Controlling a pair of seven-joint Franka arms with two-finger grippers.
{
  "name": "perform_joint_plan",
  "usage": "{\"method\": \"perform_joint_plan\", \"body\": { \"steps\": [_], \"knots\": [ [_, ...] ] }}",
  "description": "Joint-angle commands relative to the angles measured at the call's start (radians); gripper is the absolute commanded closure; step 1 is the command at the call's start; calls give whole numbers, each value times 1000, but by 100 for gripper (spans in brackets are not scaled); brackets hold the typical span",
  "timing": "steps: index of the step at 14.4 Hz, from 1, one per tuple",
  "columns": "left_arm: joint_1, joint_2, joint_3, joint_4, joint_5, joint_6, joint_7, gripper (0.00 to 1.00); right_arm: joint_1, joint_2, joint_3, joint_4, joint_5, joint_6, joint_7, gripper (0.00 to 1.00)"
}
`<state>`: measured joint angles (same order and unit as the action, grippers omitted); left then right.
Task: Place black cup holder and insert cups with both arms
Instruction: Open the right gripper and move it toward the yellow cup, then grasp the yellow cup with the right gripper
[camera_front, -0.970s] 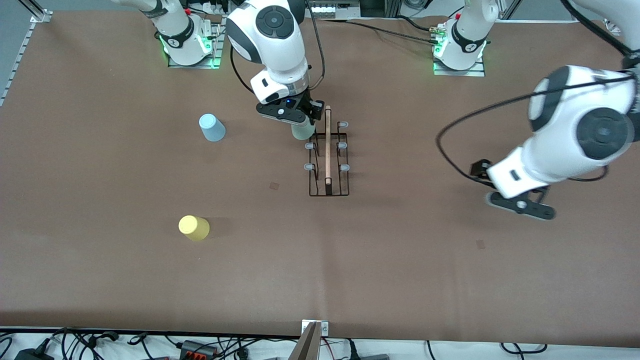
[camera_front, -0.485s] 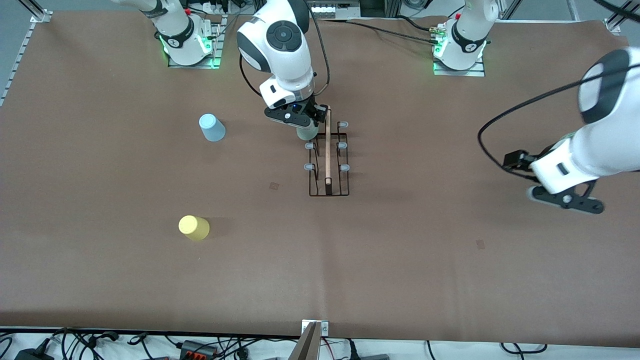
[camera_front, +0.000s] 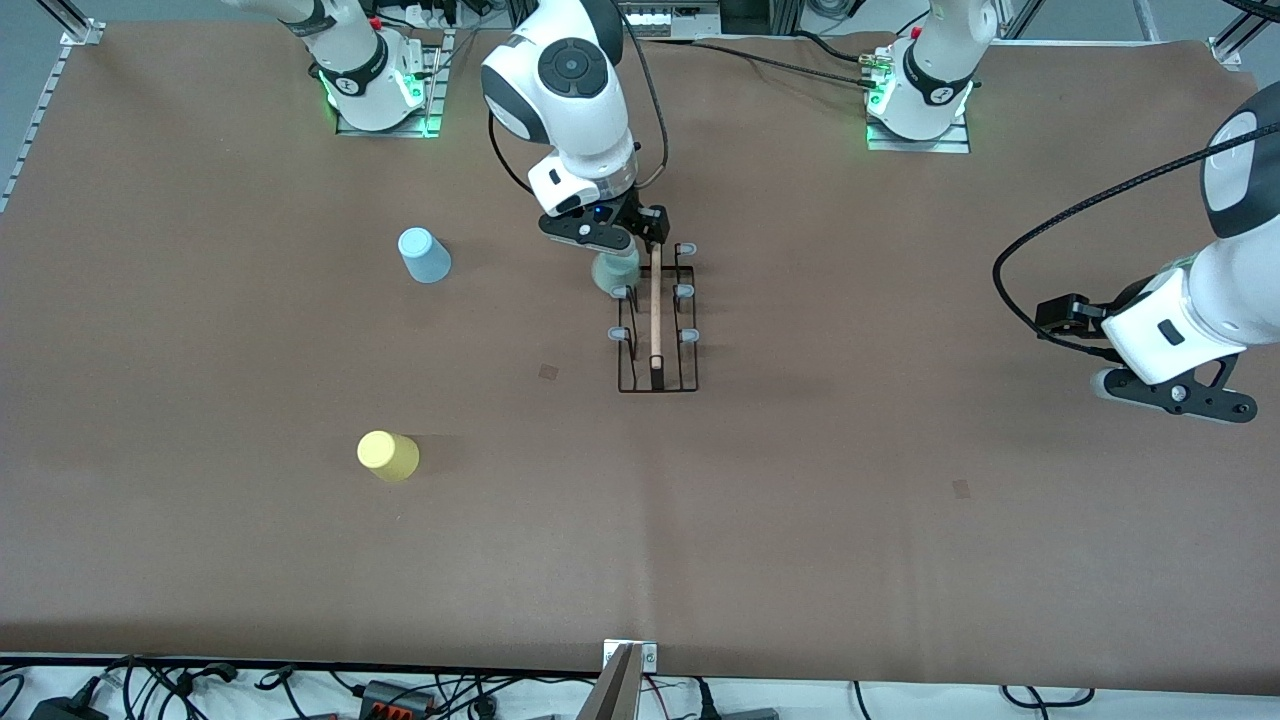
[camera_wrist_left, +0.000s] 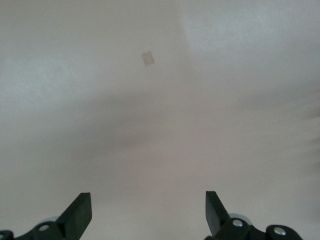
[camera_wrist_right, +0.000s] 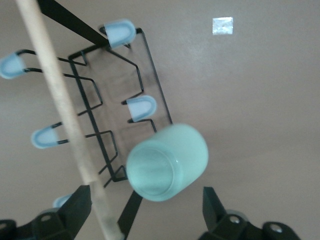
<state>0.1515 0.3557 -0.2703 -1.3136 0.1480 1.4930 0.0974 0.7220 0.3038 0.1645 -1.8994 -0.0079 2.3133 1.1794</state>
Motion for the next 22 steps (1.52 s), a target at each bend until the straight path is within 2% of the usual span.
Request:
{"method": "perform_joint_plan", "body": {
  "steps": [1, 2, 3, 6, 7, 9, 13, 16, 19, 22],
  "knots": [
    [-131, -108, 171, -99, -104, 76, -53, 0, -48, -43, -7, 6, -7, -6, -41, 0],
    [-183, -133, 263, -143, -179, 116, -86, 0, -87, -52, -8, 3, -7, -6, -97, 0],
    [-225, -164, 311, -206, -204, 154, -102, 0, -134, -55, -25, 3, -9, -15, -206, 0],
    [-228, -303, 318, -385, -199, 271, -107, 0, -176, -49, -152, -10, -23, -68, -569, 0],
    [-222, -332, 316, -418, -196, 288, -96, 0, -181, -39, -208, -13, -39, -63, -663, 0],
    [-193, -342, 306, -426, -192, 289, -79, 0, -208, -8, -279, -7, -46, -36, -830, 0],
    [-174, -398, 280, -446, -173, 280, -77, 0, -338, 69, -286, 5, -41, 127, -1042, 0],
    [-144, -396, 275, -420, -171, 224, -78, 0, -401, 171, -286, 65, -41, 196, -1084, 0],
    [-144, -388, 272, -400, -173, 217, -77, 0, -406, 248, -286, 80, -30, 296, -1086, 0],
    [-153, -388, 257, -397, -173, 155, -77, 0, -405, 305, -286, 79, -30, 399, -1075, 0]
  ]
}}
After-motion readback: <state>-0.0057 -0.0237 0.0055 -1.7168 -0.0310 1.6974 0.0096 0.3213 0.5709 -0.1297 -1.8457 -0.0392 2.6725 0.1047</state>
